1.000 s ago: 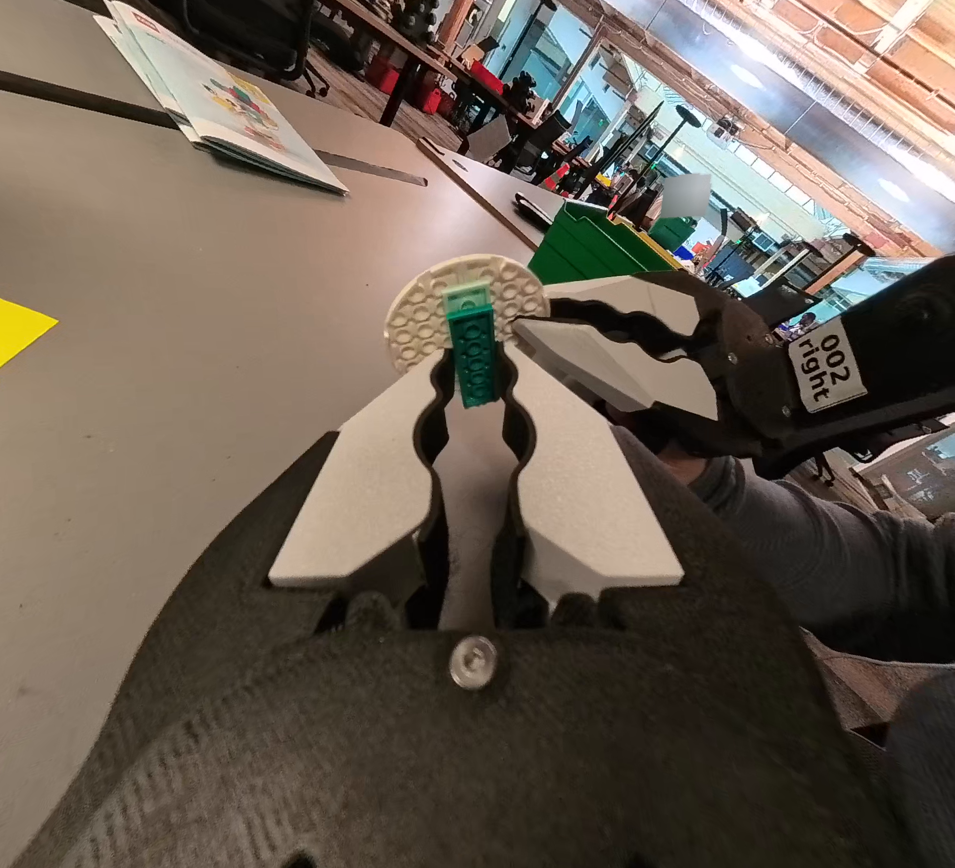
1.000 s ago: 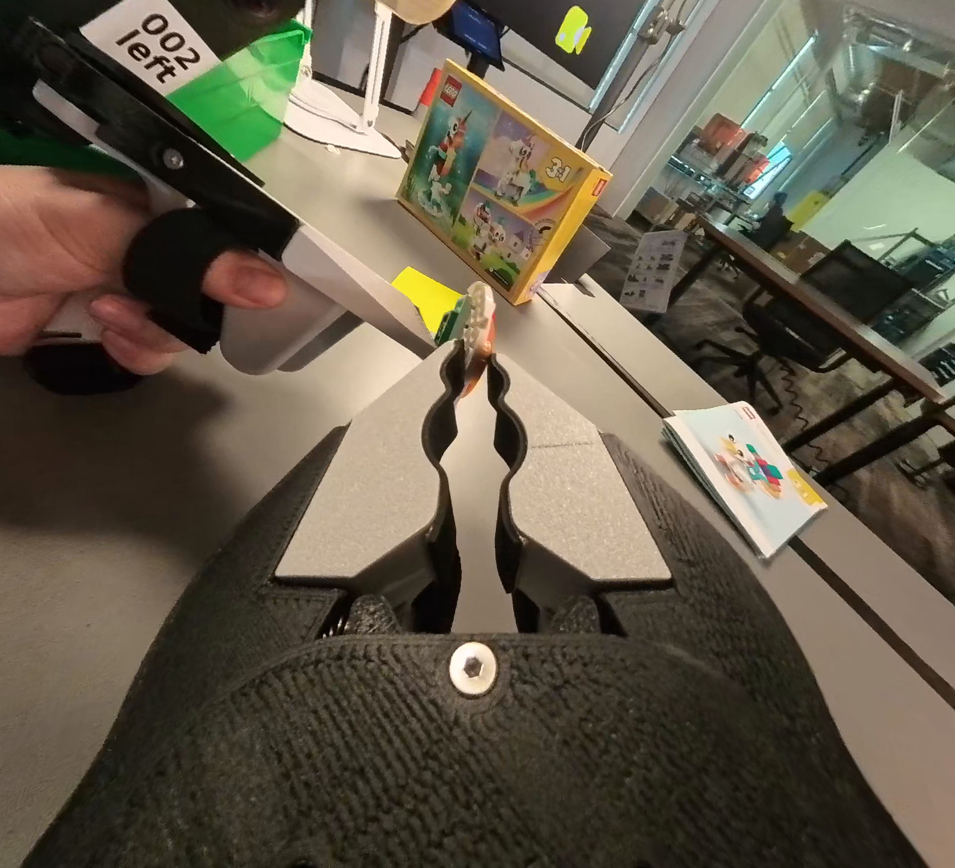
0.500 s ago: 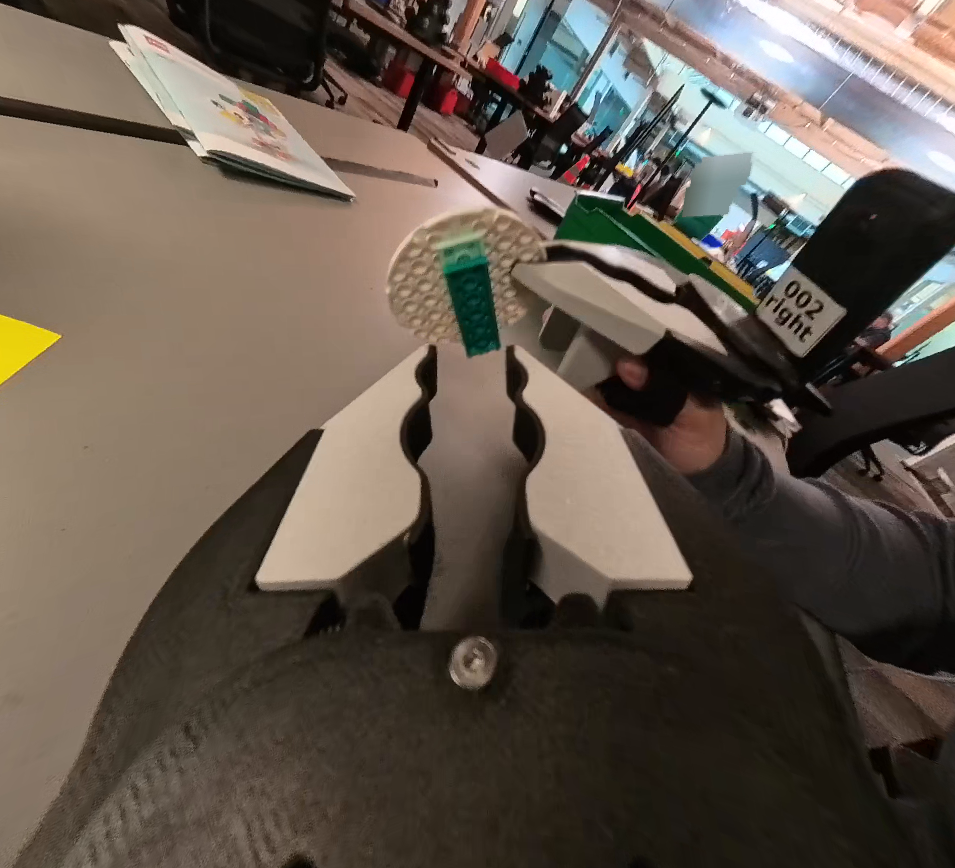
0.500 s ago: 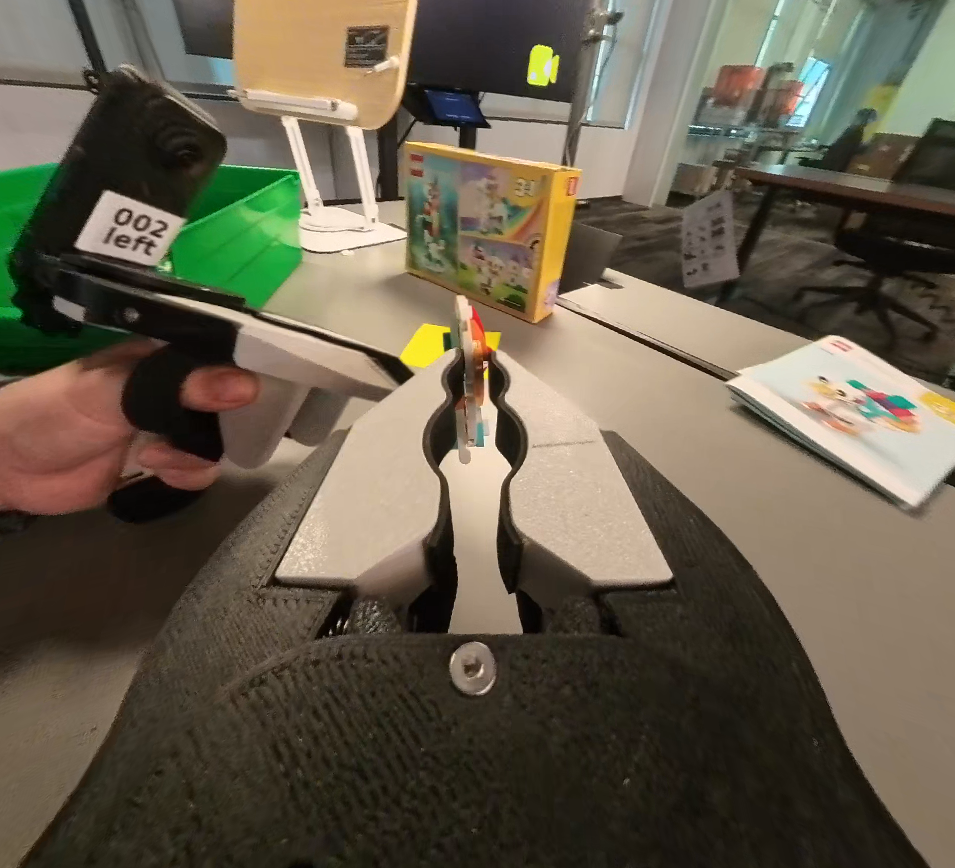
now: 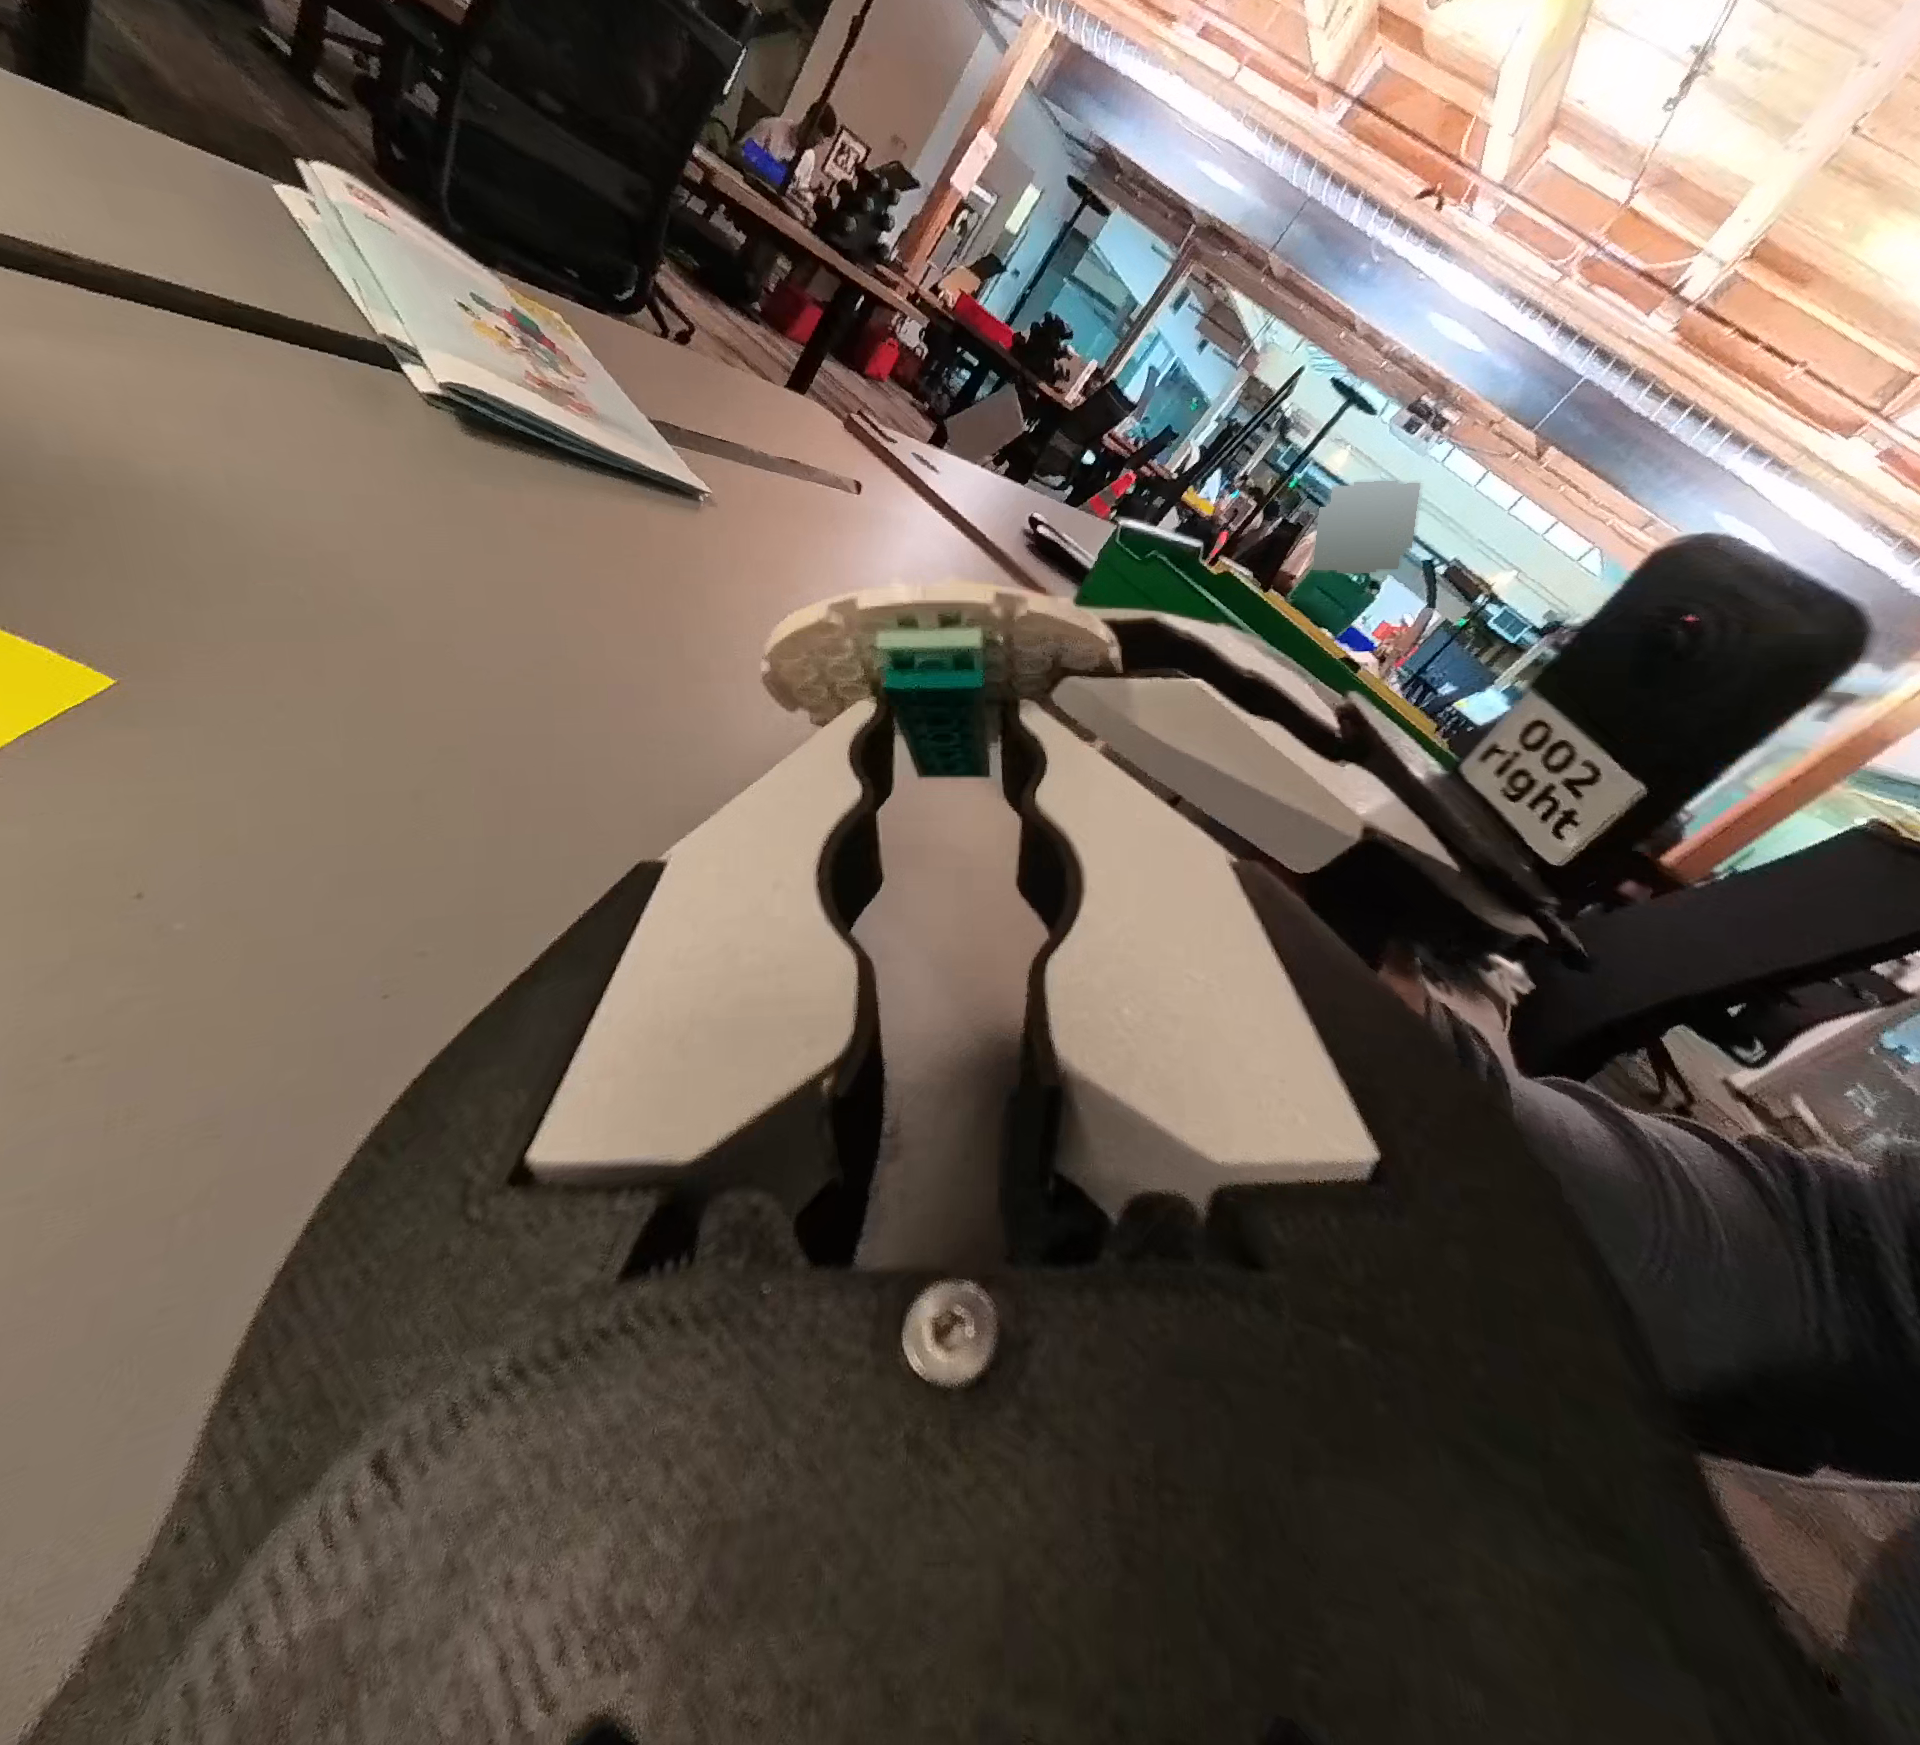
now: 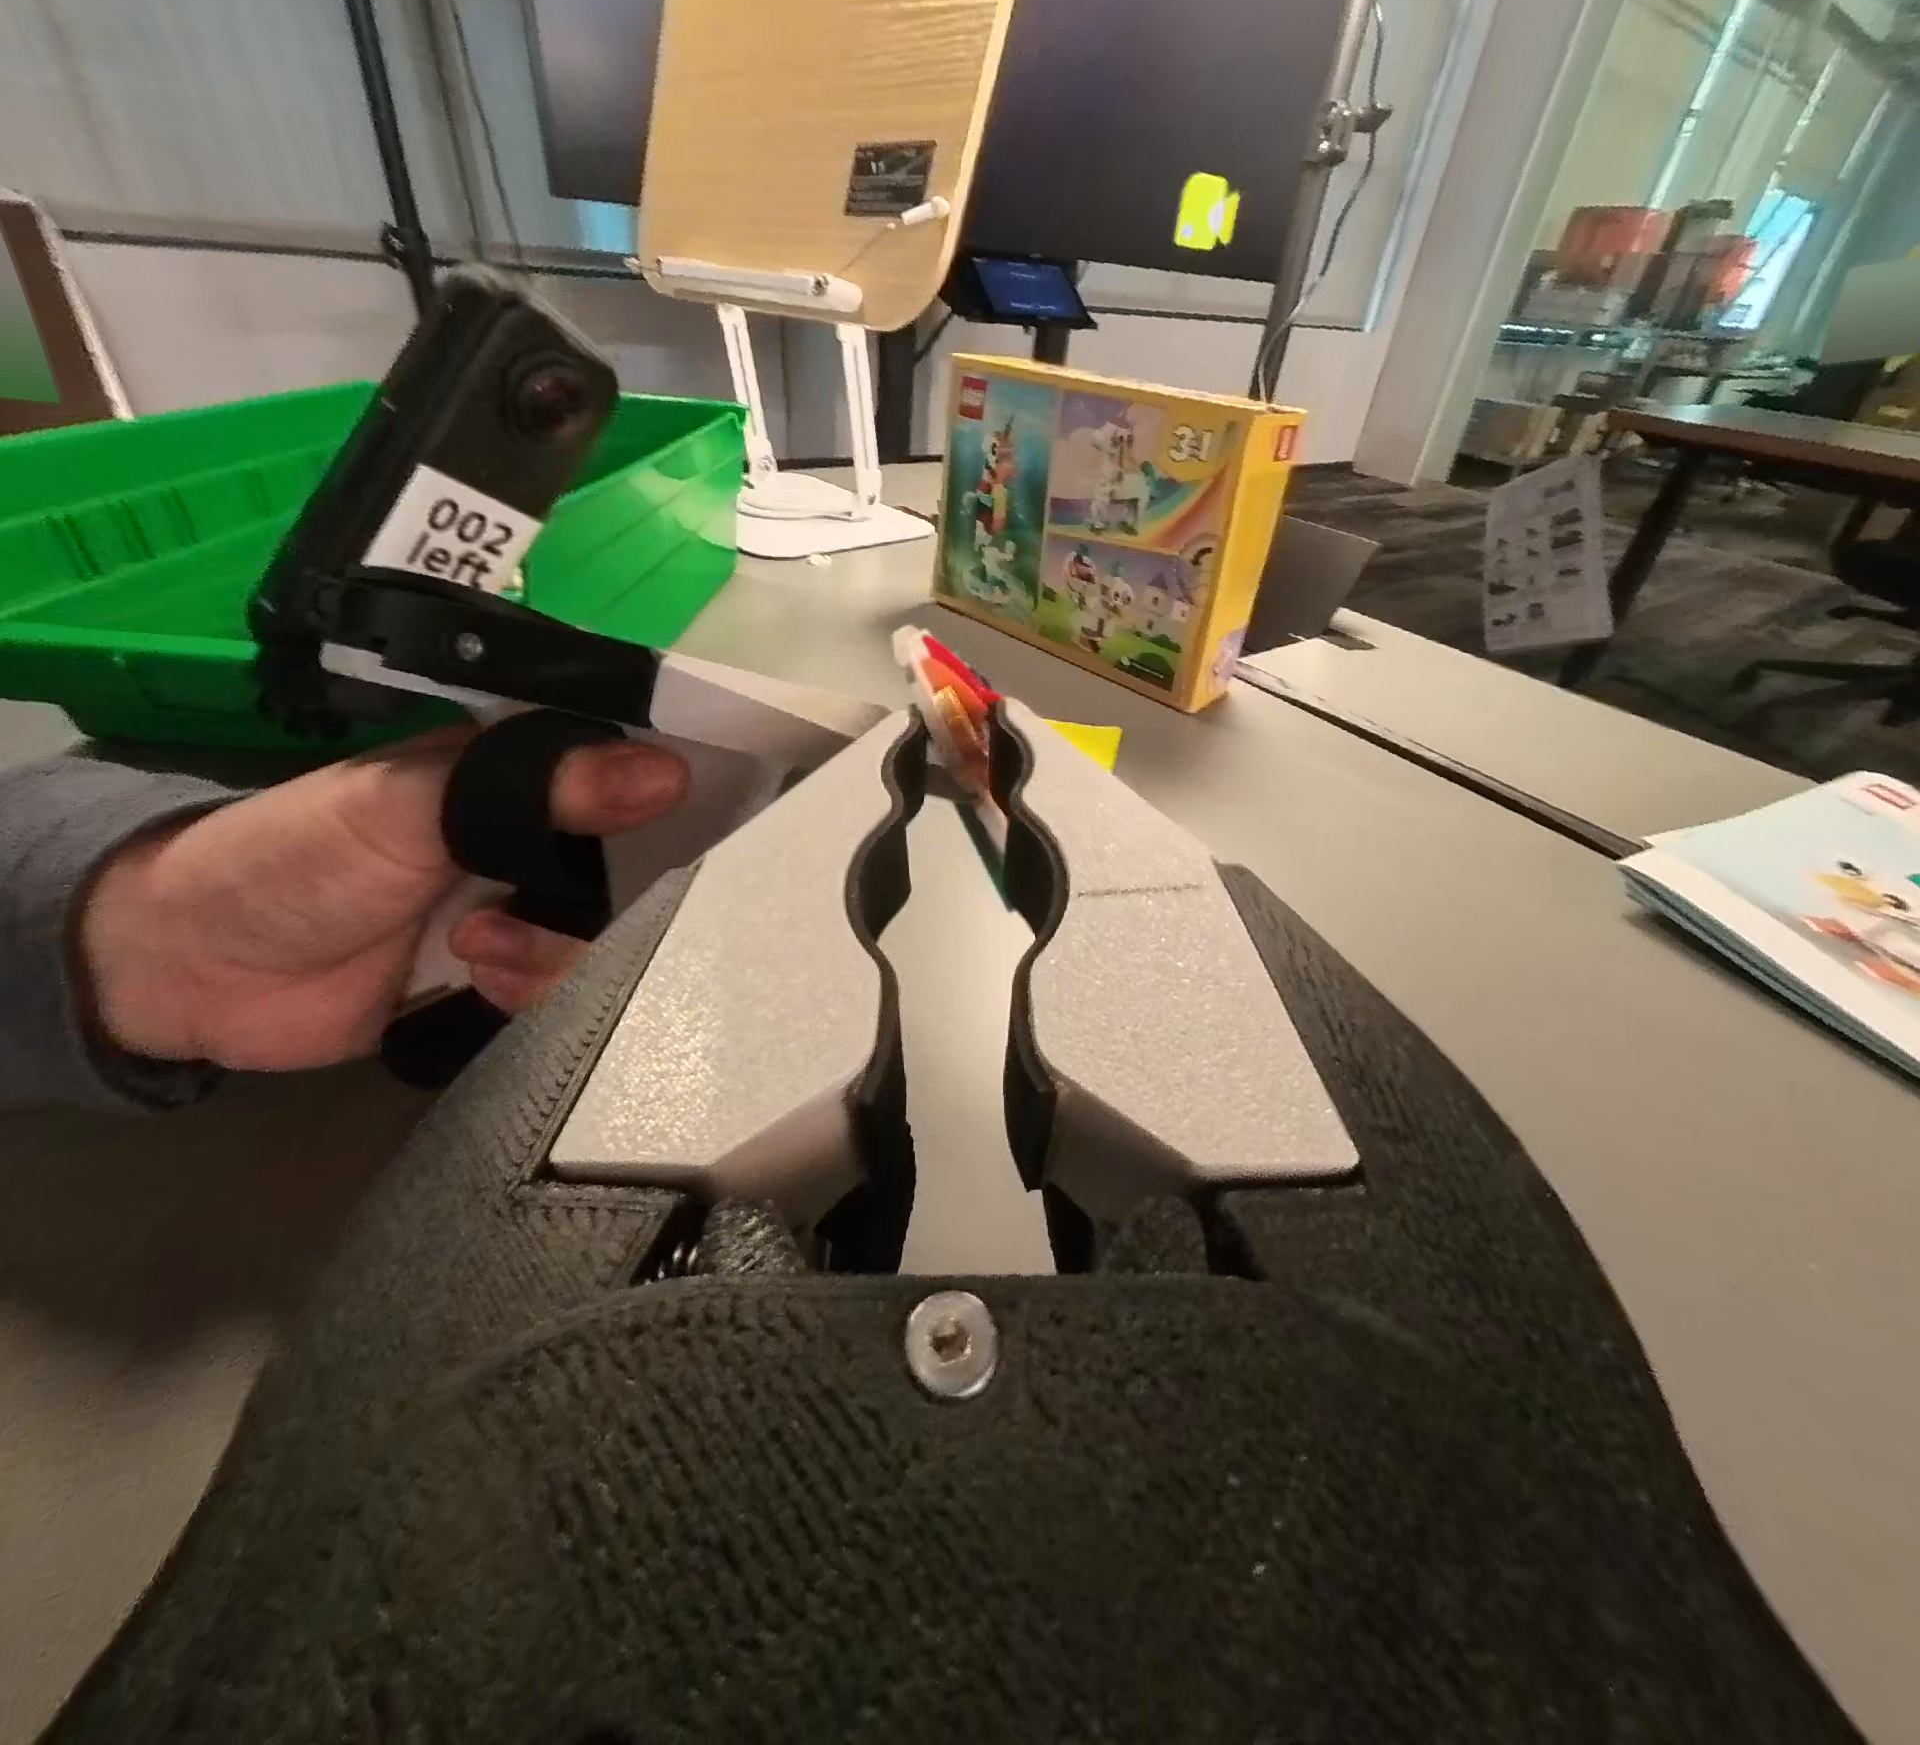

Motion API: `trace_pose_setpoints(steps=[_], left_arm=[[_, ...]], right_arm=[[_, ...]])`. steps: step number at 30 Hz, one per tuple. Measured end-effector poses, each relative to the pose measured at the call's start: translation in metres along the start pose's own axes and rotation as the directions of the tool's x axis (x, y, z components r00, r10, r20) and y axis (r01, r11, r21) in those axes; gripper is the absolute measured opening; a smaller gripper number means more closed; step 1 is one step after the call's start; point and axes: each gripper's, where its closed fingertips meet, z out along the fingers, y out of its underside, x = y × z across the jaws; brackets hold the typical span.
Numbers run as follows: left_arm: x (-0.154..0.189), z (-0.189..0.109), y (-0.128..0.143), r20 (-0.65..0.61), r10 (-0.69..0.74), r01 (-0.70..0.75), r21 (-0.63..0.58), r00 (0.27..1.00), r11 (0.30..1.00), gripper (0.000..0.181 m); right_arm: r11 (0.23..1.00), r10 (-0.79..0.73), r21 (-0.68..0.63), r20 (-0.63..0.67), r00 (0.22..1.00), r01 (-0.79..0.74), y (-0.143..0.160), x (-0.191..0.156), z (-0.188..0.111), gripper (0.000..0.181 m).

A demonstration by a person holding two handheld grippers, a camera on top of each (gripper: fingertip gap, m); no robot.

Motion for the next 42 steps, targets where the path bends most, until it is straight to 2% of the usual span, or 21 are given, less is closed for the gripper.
trace_pose_setpoints(steps=[2,4,7,12,13,16,21,24,25,27,28,30,32,33,35,38,39,40,42], left_arm=[[0.001,0.000,-0.001,-0.011,-0.002,0.002,0.004,1.000,1.000,0.015],[0.001,0.002,0.002,-0.026,-0.021,0.020,-0.041,0.999,0.999,0.015],[-0.002,0.004,0.006,-0.008,0.064,-0.065,-0.103,0.998,0.993,0.015],[0.002,0.007,0.018,-0.051,0.104,-0.111,-0.188,0.993,0.976,0.014],[0.003,0.007,0.019,-0.053,0.102,-0.111,-0.194,0.993,0.975,0.014],[0.002,0.008,0.018,-0.043,0.084,-0.090,-0.183,0.996,0.979,0.014],[-0.001,0.009,0.017,-0.019,0.057,-0.059,-0.159,0.998,0.986,0.014],[-0.001,0.009,0.016,-0.013,0.057,-0.059,-0.158,0.998,0.986,0.014],[-0.001,0.009,0.017,-0.015,0.054,-0.055,-0.160,0.998,0.986,0.014],[0.001,0.007,0.015,-0.033,0.052,-0.056,-0.147,0.998,0.988,0.014],[0.000,0.003,0.012,-0.029,0.050,-0.053,-0.135,0.998,0.989,0.014],[-0.006,-0.005,0.006,-0.009,0.053,-0.053,-0.119,0.999,0.991,0.014],[-0.009,-0.005,0.007,-0.015,0.026,-0.028,-0.139,1.000,0.990,0.014],[-0.011,-0.004,0.011,-0.012,0.010,-0.012,-0.166,1.000,0.986,0.014],[-0.008,-0.004,0.009,-0.025,0.022,-0.025,-0.148,0.999,0.989,0.014],[0.004,-0.003,0.010,-0.074,0.075,-0.086,-0.167,0.994,0.982,0.014],[0.013,-0.003,0.011,-0.126,0.077,-0.097,-0.167,0.989,0.981,0.014],[0.022,-0.003,0.012,-0.181,0.068,-0.098,-0.165,0.981,0.981,0.014],[0.027,-0.003,0.014,-0.211,0.089,-0.122,-0.152,0.973,0.981,0.014]], right_arm=[[1.000,0.011,0.008,0.026,1.000,-0.012,-0.001,-0.001,-0.002,0.009],[0.998,-0.057,-0.018,0.030,0.998,0.058,0.002,0.002,-0.005,0.011],[0.991,-0.120,-0.059,0.021,0.993,0.121,0.007,0.008,-0.007,0.022],[0.986,-0.127,-0.091,0.098,0.987,0.136,0.012,0.002,-0.007,0.014],[0.981,-0.156,-0.109,0.074,0.985,0.164,0.012,0.005,-0.008,0.007],[0.942,-0.305,-0.156,-0.035,0.952,0.296,0.013,0.011,-0.007,0.006],[0.913,-0.387,-0.194,-0.144,0.911,0.358,0.014,0.020,-0.007,0.006],[0.924,-0.361,-0.196,-0.153,0.920,0.330,0.016,0.023,-0.007,0.006],[0.929,-0.347,-0.196,-0.157,0.925,0.315,0.017,0.025,-0.008,0.005],[0.936,-0.319,-0.238,-0.265,0.910,0.259,0.021,0.055,-0.018,0.005],[0.958,-0.244,-0.222,-0.308,0.920,0.180,0.022,0.072,-0.027,0.006],[0.992,-0.048,-0.124,-0.312,0.949,0.010,0.019,0.086,-0.037,0.005],[0.991,0.005,-0.128,-0.288,0.958,-0.043,0.024,0.086,-0.034,0.006],[0.983,-0.010,-0.179,-0.259,0.966,-0.037,0.031,0.081,-0.030,0.006],[0.961,0.008,-0.271,-0.193,0.981,-0.062,0.045,0.071,-0.023,0.006],[0.907,0.172,-0.360,-0.160,0.972,-0.219,0.066,0.064,-0.021,0.006],[0.880,0.246,-0.377,-0.161,0.956,-0.290,0.071,0.063,-0.022,0.014],[0.848,0.321,-0.392,-0.158,0.934,-0.357,0.075,0.062,-0.024,0.030],[0.812,0.405,-0.387,-0.162,0.900,-0.436,0.076,0.065,-0.028,0.048]])
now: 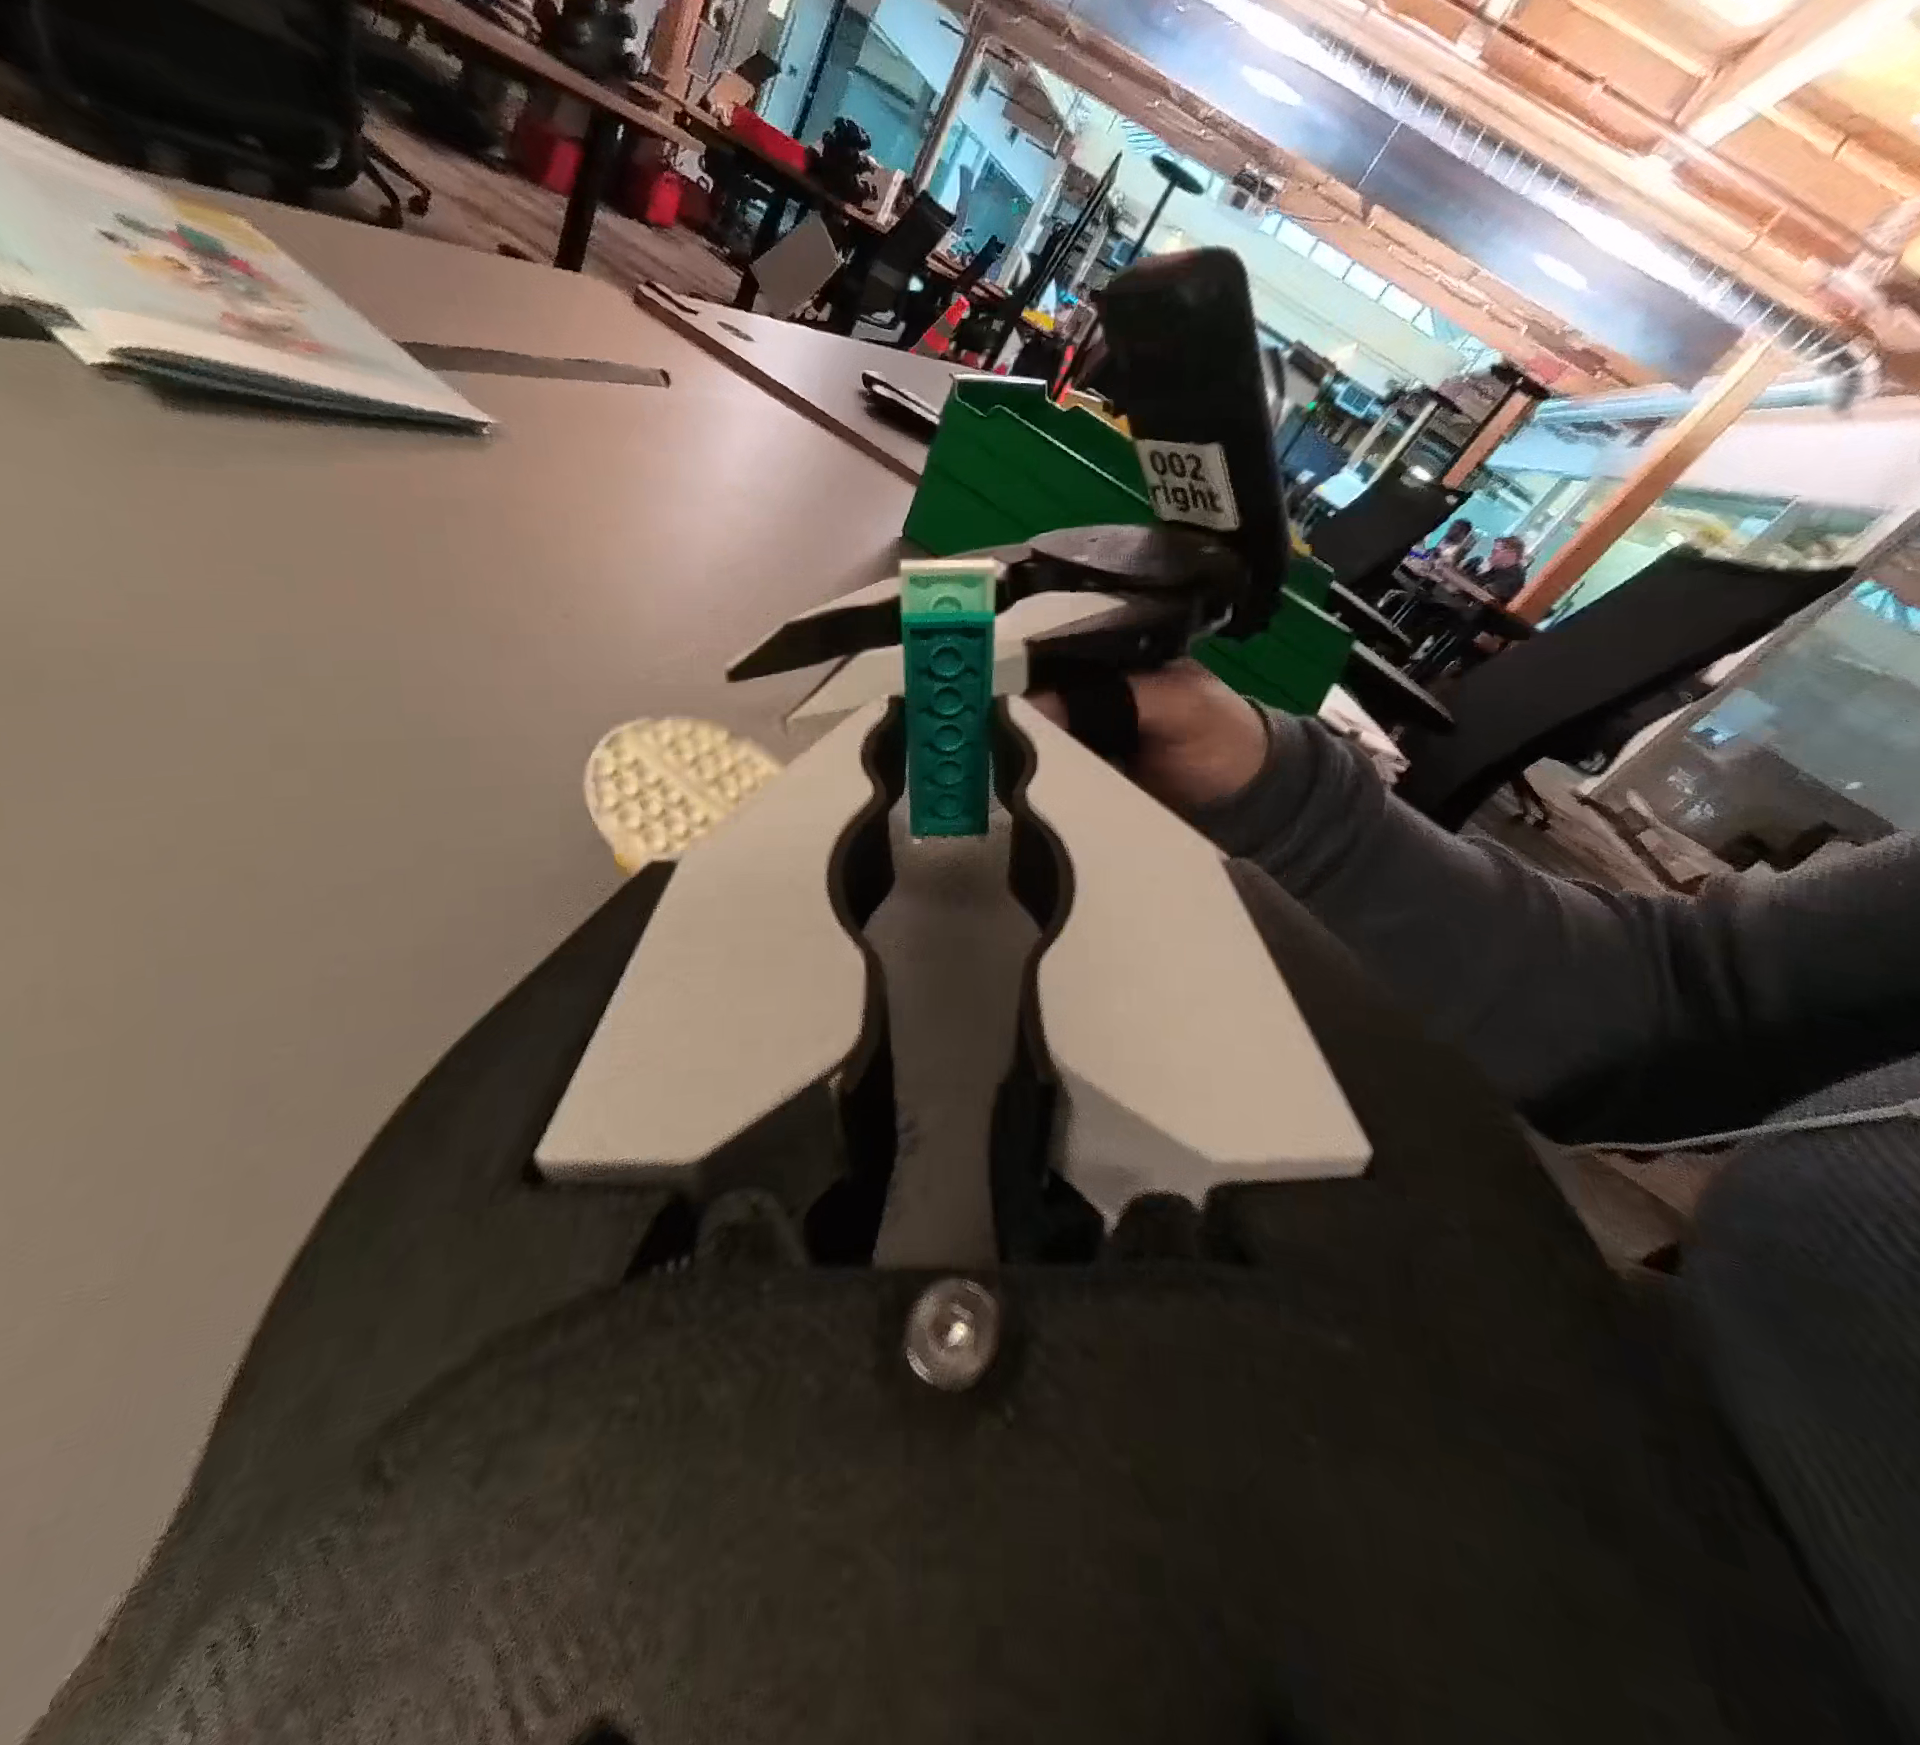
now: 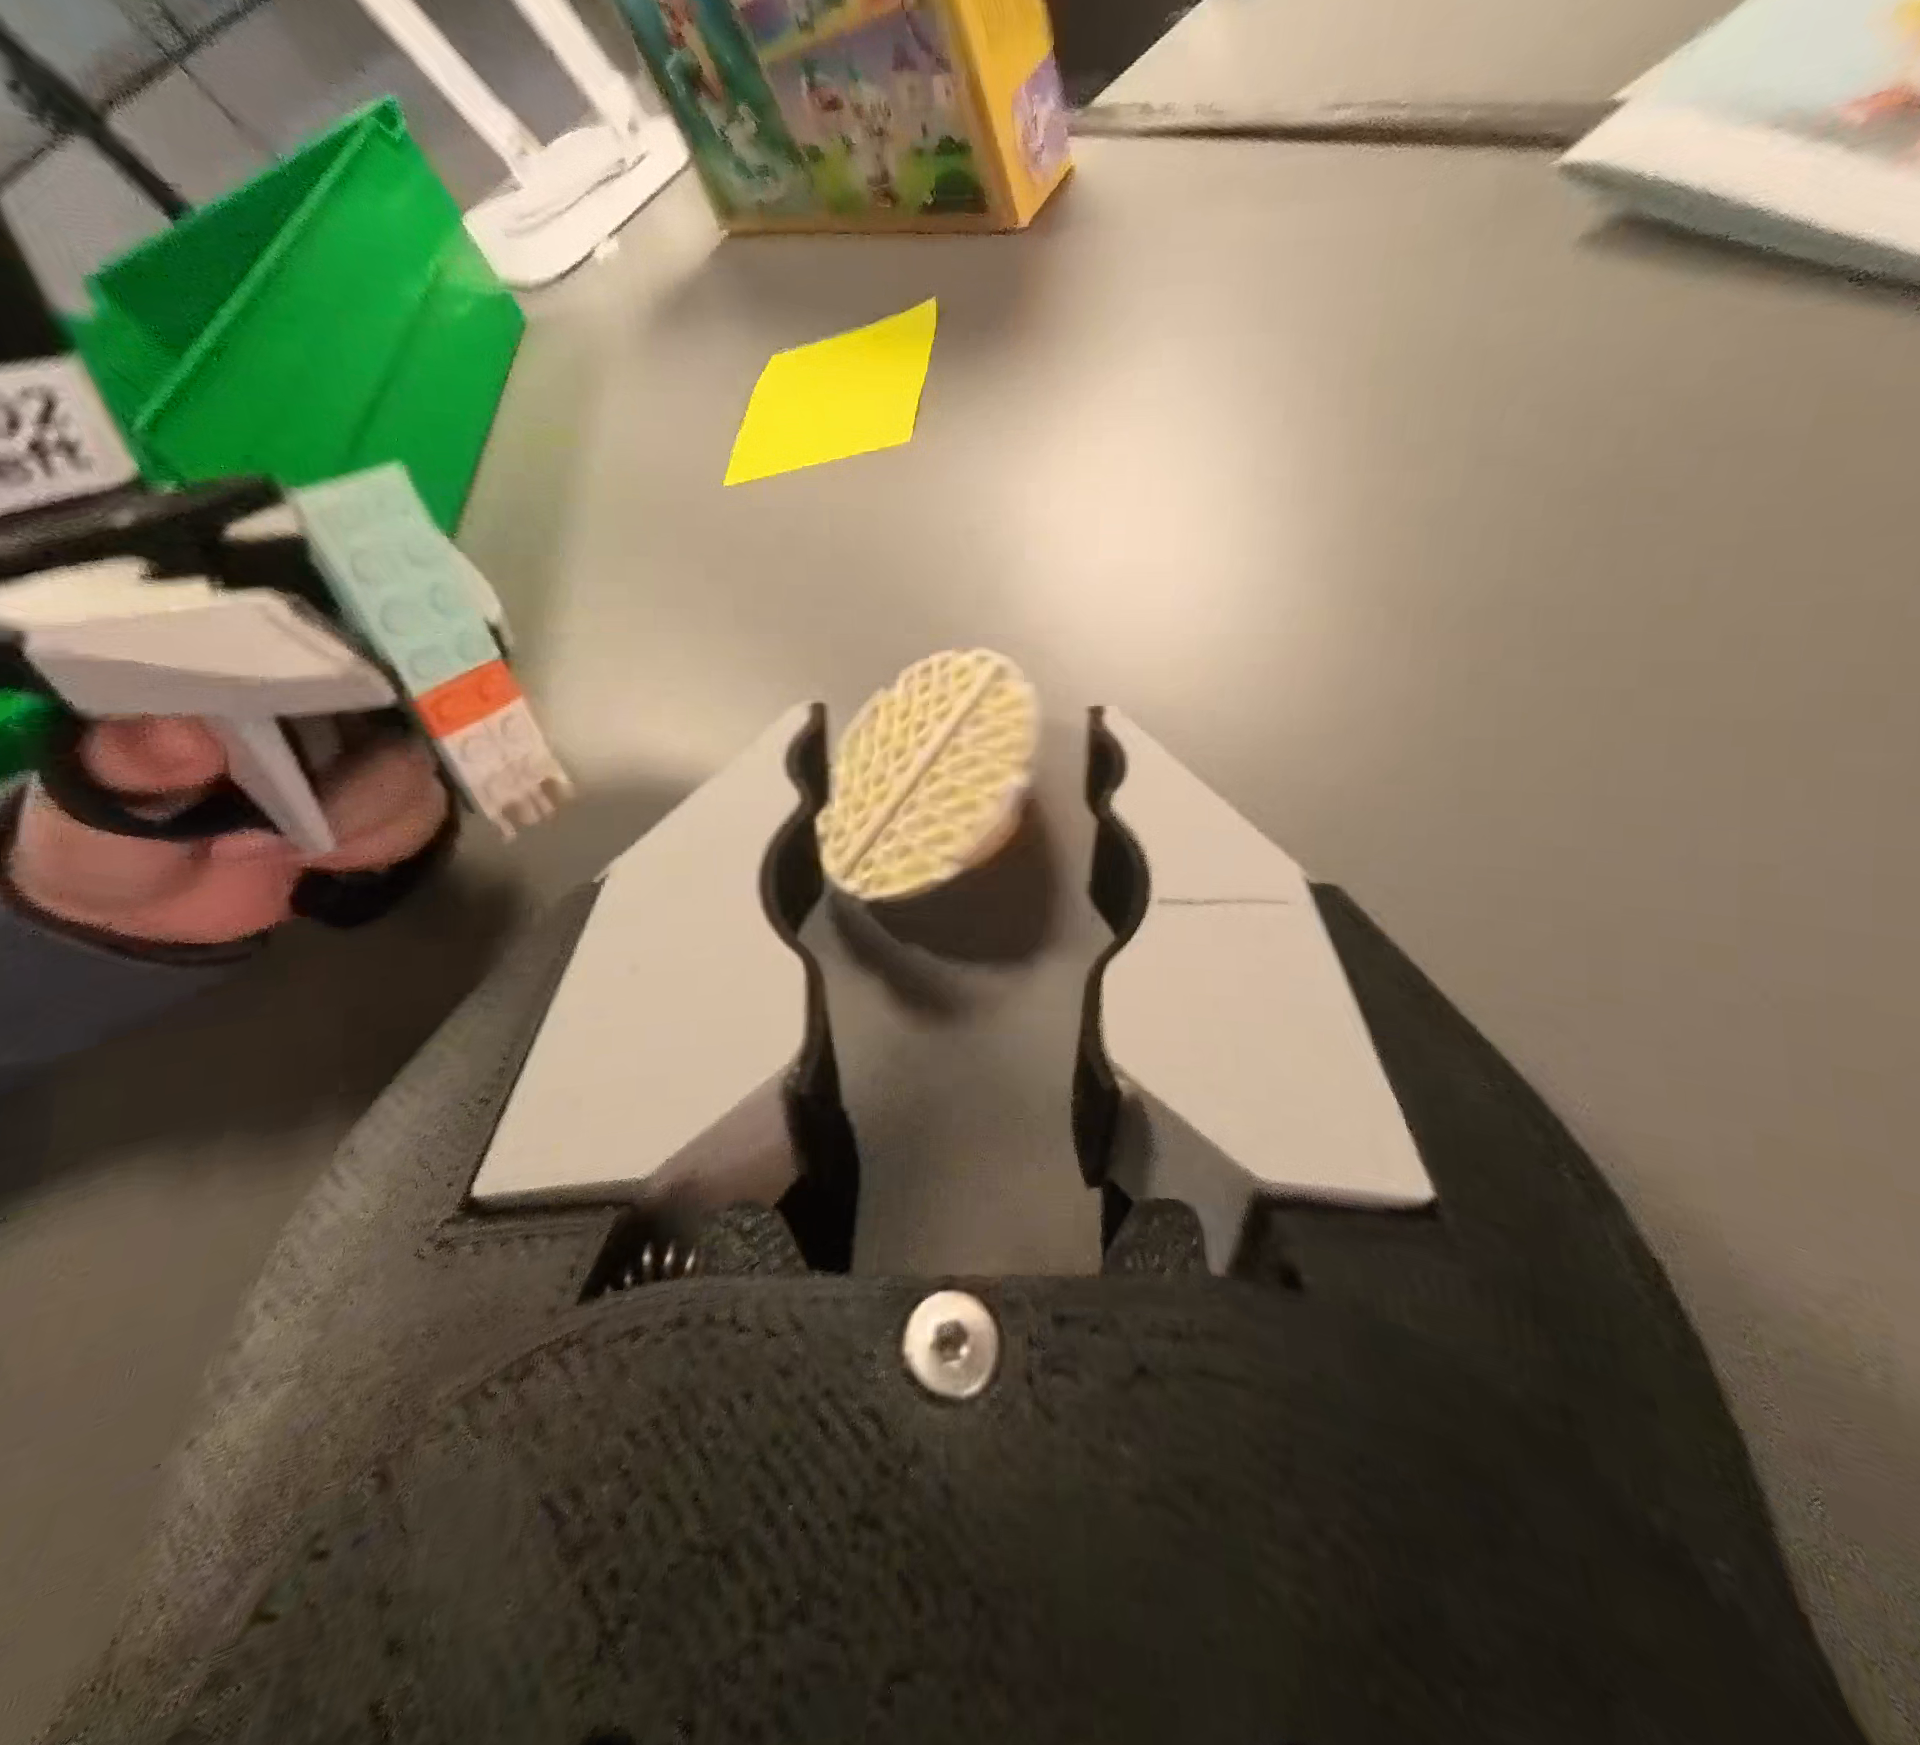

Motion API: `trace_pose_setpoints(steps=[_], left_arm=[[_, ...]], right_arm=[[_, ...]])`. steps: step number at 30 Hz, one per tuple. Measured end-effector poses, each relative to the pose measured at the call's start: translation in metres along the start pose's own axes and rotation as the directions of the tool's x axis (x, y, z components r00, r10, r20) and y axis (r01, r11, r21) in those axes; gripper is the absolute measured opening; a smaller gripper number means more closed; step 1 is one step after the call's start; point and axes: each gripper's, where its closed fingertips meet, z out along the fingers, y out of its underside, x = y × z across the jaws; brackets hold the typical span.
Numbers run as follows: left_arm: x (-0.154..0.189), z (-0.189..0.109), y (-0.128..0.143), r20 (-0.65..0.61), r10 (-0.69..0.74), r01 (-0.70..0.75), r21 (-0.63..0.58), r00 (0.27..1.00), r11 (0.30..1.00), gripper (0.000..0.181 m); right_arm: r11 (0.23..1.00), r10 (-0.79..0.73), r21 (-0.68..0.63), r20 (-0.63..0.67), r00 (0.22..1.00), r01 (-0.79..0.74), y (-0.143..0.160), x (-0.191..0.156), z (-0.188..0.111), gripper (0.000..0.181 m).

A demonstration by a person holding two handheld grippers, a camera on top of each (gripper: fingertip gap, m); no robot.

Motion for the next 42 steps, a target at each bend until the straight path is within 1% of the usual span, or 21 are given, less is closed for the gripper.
trace_pose_setpoints(steps=[2,3,4,6,7,8,10,11,14,18,19,20,21,25,28,30,32,34,35,39,42], left_arm=[[-0.003,0.001,0.004,0.041,0.088,-0.087,-0.033,0.995,0.996,0.014],[-0.009,0.001,0.006,0.100,0.147,-0.141,-0.068,0.984,0.988,0.014],[-0.014,0.001,0.008,0.143,0.218,-0.205,-0.103,0.965,0.973,0.014],[-0.020,0.000,0.010,0.214,0.349,-0.319,-0.164,0.912,0.934,0.014],[-0.022,0.000,0.011,0.236,0.407,-0.366,-0.197,0.883,0.909,0.014],[-0.022,0.001,0.013,0.245,0.456,-0.409,-0.223,0.855,0.885,0.014],[-0.023,0.002,0.015,0.258,0.531,-0.470,-0.262,0.807,0.843,0.015],[-0.022,0.004,0.016,0.254,0.561,-0.496,-0.276,0.788,0.823,0.015],[-0.020,0.005,0.016,0.257,0.622,-0.552,-0.296,0.740,0.779,0.015],[-0.024,0.003,0.013,0.294,0.663,-0.588,-0.309,0.689,0.748,0.014],[-0.024,0.002,0.009,0.319,0.663,-0.594,-0.294,0.678,0.749,0.016],[-0.023,0.002,0.004,0.342,0.666,-0.607,-0.275,0.663,0.746,0.027],[-0.021,0.002,0.001,0.350,0.677,-0.621,-0.272,0.647,0.735,0.029],[-0.023,0.003,0.003,0.354,0.731,-0.656,-0.325,0.584,0.681,0.016],[-0.024,0.002,0.000,0.377,0.736,-0.664,-0.325,0.562,0.674,0.016],[-0.025,0.000,-0.005,0.410,0.743,-0.677,-0.325,0.528,0.661,0.025],[-0.024,0.000,-0.005,0.406,0.760,-0.694,-0.329,0.508,0.640,0.024],[-0.021,0.002,-0.002,0.382,0.771,-0.702,-0.334,0.509,0.629,0.014],[-0.021,0.002,-0.002,0.381,0.771,-0.700,-0.335,0.511,0.630,0.014],[-0.021,0.003,-0.002,0.360,0.717,-0.644,-0.318,0.597,0.696,0.014],[-0.021,0.003,-0.001,0.345,0.700,-0.627,-0.311,0.626,0.714,0.014]], right_arm=[[0.999,0.006,0.044,-0.035,0.999,-0.004,-0.009,0.007,-0.008,0.057],[0.997,-0.015,0.070,-0.032,0.999,0.017,-0.016,0.005,-0.012,0.056],[0.993,-0.037,0.116,0.018,0.999,0.035,-0.025,-0.006,-0.016,0.052],[0.980,-0.060,0.197,0.286,0.956,0.003,-0.039,-0.053,-0.026,0.033],[0.980,-0.035,0.192,0.388,0.921,-0.044,-0.041,-0.069,-0.029,0.032],[0.984,-0.021,0.170,0.441,0.897,-0.061,-0.039,-0.079,-0.030,0.028],[0.991,-0.046,0.134,0.420,0.906,-0.012,-0.030,-0.083,-0.022,0.023],[0.992,-0.066,0.126,0.402,0.913,0.017,-0.027,-0.083,-0.020,0.015],[0.989,-0.091,0.138,0.364,0.927,0.044,-0.026,-0.082,-0.017,0.005],[0.986,-0.099,0.161,0.306,0.947,0.051,-0.028,-0.077,-0.014,0.003],[0.984,-0.115,0.164,0.283,0.952,0.070,-0.028,-0.077,-0.013,0.002],[0.982,-0.134,0.168,0.260,0.956,0.092,-0.027,-0.077,-0.012,0.002],[0.979,-0.149,0.173,0.248,0.957,0.108,-0.027,-0.078,-0.011,0.002],[0.975,-0.174,0.177,0.209,0.962,0.137,-0.026,-0.080,-0.007,0.001],[0.968,-0.193,0.192,0.171,0.966,0.160,-0.028,-0.079,-0.007,0.001],[0.966,-0.200,0.197,0.155,0.967,0.169,-0.029,-0.077,-0.008,0.001],[0.966,-0.199,0.197,0.141,0.970,0.170,-0.029,-0.075,-0.008,0.001],[0.967,-0.193,0.199,0.150,0.970,0.161,-0.029,-0.076,-0.008,0.001],[0.966,-0.193,0.200,0.151,0.969,0.161,-0.029,-0.076,-0.008,0.001],[0.965,-0.177,0.221,0.157,0.972,0.140,-0.031,-0.076,-0.009,0.002],[0.975,-0.123,0.205,0.204,0.971,0.081,-0.028,-0.076,-0.007,0.009]])
